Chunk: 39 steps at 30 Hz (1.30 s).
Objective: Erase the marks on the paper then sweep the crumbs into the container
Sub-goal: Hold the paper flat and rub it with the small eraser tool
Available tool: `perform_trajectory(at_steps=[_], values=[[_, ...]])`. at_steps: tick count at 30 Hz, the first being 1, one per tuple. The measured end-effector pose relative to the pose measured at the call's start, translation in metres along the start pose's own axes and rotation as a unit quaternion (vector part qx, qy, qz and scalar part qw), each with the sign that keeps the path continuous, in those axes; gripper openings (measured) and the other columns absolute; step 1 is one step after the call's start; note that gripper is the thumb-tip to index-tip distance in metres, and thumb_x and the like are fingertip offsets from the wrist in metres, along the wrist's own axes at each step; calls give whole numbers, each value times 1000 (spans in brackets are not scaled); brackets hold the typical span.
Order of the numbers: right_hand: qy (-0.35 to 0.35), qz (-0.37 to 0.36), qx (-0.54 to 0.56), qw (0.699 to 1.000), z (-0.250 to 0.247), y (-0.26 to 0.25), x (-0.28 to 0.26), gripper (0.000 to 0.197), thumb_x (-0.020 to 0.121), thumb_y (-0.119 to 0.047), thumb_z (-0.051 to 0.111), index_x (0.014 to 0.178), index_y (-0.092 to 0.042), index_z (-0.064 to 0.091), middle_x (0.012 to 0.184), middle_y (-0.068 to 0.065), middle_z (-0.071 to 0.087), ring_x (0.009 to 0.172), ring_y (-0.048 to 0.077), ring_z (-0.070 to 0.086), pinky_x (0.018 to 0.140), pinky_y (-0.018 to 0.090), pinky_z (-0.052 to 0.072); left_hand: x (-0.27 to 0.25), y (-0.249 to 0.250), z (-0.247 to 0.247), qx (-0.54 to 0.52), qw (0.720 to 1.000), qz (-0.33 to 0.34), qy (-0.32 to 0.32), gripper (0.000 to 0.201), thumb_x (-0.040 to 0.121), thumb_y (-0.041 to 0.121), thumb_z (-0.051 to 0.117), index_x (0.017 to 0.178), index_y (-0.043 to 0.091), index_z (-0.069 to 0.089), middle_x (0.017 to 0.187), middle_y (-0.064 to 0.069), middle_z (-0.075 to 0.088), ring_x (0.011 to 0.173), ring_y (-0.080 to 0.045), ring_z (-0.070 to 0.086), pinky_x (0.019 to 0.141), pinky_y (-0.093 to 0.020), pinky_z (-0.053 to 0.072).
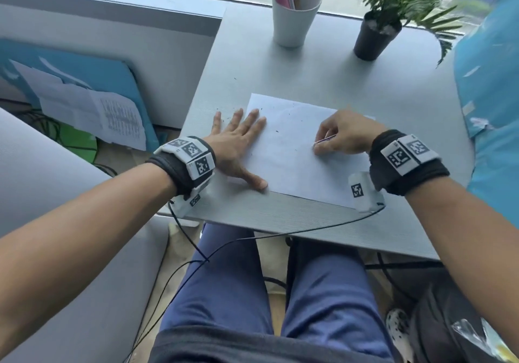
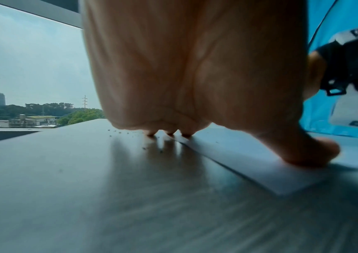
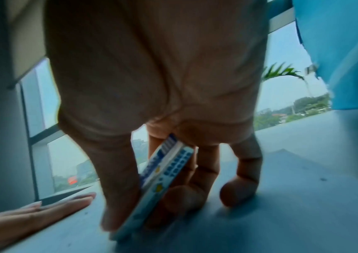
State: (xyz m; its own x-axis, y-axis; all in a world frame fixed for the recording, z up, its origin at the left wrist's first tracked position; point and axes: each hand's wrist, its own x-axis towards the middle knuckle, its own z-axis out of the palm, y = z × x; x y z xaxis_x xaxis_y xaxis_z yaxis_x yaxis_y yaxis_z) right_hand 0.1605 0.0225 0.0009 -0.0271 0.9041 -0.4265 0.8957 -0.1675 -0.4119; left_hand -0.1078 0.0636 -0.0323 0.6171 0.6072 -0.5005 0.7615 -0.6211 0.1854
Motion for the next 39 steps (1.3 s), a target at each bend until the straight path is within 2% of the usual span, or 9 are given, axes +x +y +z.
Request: perform_trajectory(at_steps=[4, 8, 11, 15, 18, 23, 29, 34, 39], values=[[-16, -20, 27, 999, 3, 7, 1, 12, 78, -30, 78, 81, -21, 71, 76, -2, 68, 70, 15, 61, 71, 29, 49, 0, -1, -8, 22, 1000, -19, 6, 114, 78, 87, 29, 156, 21, -20, 161, -1, -30, 146, -26, -32, 112, -63, -21], [-33, -8, 20, 999, -1, 6, 4, 13, 78, -34, 77, 82, -23, 71, 77, -6, 67, 69, 12, 59, 67, 26, 44, -1, 6, -18, 88, 984, -107, 113, 80, 103, 53, 26, 157, 3, -6, 164, -14, -17, 149, -30, -24, 116, -61, -17], [-43, -6, 20, 999, -2, 8, 6, 14, 78, -36, 77, 82, -24, 71, 76, -7, 66, 69, 11, 59, 68, 25, 44, -13, 32, -11, 85, 985, 55, 140, 72, 105, 47, 27, 159, 11, -1, 165, -7, -15, 151, -23, -20, 121, -50, -12], [-46, -14, 6, 999, -2, 6, 7, 14, 78, -35, 77, 83, -24, 71, 75, -7, 66, 68, 10, 59, 65, 25, 42, -35, 62, 24, 134, 946, 295, 12, 75, 98, 62, 20, 160, 26, -3, 166, 4, -14, 152, -17, -17, 122, -43, -13], [-51, -20, 0, 998, -2, 4, 6, 13, 79, -33, 77, 85, -22, 71, 75, -6, 66, 67, 10, 58, 62, 24, 40, -38, 50, 28, 113, 950, 291, -27, 83, 92, 71, 17, 158, 28, -10, 164, 5, -20, 150, -15, -21, 121, -42, -15], [-44, -18, -8, 999, -3, 0, 3, 12, 80, -32, 75, 85, -22, 71, 76, -6, 65, 68, 10, 58, 61, 24, 40, -20, 19, -6, 143, 987, 70, 12, 102, 85, 83, 12, 154, 16, -21, 160, -6, -28, 150, -20, -23, 123, -44, -11], [-49, -16, -10, 999, -4, -1, 3, 11, 80, -31, 76, 84, -22, 71, 75, -6, 66, 67, 12, 58, 61, 24, 40, -14, 78, 22, 120, 936, 329, -21, 88, 91, 75, 19, 160, 25, -2, 166, 4, -12, 152, -17, -12, 123, -45, -7], [-45, -16, -4, 999, -3, -2, 1, 8, 81, -29, 75, 81, -23, 69, 71, -6, 64, 63, 10, 57, 56, 22, 38, 9, 37, 0, 76, 981, 176, -12, 86, 93, 74, 24, 157, 31, -15, 161, 8, -25, 148, -14, -24, 122, -48, -10], [-29, -7, 4, 1000, -3, -2, -3, 9, 80, -30, 75, 81, -23, 70, 73, -7, 64, 64, 9, 57, 58, 22, 38, 12, 1, -17, 125, 992, -22, 9, 110, 79, 88, 15, 155, 17, -20, 161, -3, -27, 151, -22, -18, 122, -50, -11]])
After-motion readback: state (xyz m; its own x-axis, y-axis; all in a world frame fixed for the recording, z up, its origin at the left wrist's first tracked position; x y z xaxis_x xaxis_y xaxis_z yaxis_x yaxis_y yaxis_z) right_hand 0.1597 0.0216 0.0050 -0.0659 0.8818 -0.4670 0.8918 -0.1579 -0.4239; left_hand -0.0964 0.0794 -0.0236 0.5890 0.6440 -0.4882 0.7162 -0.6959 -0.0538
